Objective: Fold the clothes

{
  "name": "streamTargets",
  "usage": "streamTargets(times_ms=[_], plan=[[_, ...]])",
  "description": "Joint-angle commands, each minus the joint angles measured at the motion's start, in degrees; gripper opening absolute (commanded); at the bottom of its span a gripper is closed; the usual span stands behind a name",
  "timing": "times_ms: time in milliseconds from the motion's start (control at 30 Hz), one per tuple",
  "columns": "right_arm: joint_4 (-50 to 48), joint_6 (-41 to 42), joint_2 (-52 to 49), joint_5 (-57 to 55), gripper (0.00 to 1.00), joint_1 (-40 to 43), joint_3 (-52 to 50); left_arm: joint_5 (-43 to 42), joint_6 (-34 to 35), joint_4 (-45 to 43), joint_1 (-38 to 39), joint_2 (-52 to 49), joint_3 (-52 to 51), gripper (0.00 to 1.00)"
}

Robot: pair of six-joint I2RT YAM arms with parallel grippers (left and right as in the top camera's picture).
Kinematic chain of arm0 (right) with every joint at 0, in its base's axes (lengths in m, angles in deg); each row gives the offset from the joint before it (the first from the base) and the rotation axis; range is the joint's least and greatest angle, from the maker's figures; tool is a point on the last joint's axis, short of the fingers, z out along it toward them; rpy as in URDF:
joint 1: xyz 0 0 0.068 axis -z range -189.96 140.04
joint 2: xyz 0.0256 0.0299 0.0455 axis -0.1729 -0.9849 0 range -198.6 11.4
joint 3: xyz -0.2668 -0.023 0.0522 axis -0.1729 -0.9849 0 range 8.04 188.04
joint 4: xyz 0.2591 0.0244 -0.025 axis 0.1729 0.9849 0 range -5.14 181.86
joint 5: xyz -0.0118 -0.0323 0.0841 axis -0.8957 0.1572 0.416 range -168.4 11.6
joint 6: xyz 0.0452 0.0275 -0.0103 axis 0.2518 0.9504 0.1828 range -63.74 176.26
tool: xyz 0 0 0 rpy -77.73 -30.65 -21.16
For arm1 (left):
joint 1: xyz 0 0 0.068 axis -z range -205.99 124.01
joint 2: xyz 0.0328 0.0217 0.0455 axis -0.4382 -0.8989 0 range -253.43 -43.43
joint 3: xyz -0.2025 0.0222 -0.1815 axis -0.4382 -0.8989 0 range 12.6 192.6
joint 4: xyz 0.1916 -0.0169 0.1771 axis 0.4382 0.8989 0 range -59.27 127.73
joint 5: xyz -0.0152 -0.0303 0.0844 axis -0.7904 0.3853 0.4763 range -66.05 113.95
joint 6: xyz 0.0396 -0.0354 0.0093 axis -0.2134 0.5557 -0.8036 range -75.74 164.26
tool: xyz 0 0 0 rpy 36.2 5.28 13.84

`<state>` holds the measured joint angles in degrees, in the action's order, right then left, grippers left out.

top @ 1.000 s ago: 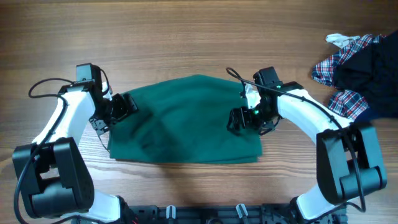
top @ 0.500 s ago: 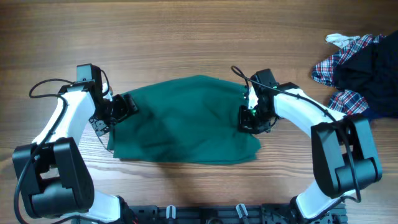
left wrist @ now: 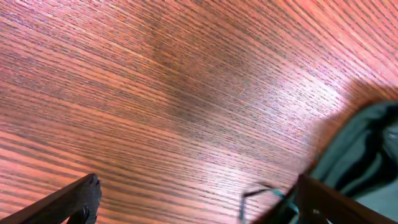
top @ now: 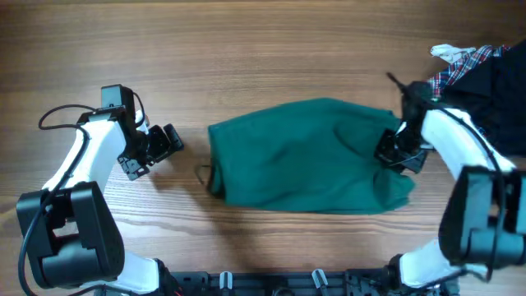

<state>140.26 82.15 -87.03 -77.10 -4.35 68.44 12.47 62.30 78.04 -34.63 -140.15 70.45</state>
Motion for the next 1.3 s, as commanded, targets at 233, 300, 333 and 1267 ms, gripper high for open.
streamTargets(times_ms=[233, 300, 333, 1267], plan=[[2.1, 0.0, 14.5, 0.8, 0.04, -12.6, 3.4, -0.7, -1.2, -0.4, 0.2, 1.0, 1.0, 1.0], [1.2, 1.4, 14.5, 0.9, 0.04, -17.4, 3.4, -0.7, -1.2, -0.4, 0.2, 1.0, 1.0, 1.0], [0.8, 2.4, 14.5, 0.9, 0.04, -19.6, 3.4, -0.7, -1.2, -0.3, 0.2, 1.0, 1.0, 1.0], [1.9, 4.3, 0.5, -2.4, 1.0, -38.2, 12.3, -0.7, -1.2, 0.2, 0.2, 1.0, 1.0, 1.0]])
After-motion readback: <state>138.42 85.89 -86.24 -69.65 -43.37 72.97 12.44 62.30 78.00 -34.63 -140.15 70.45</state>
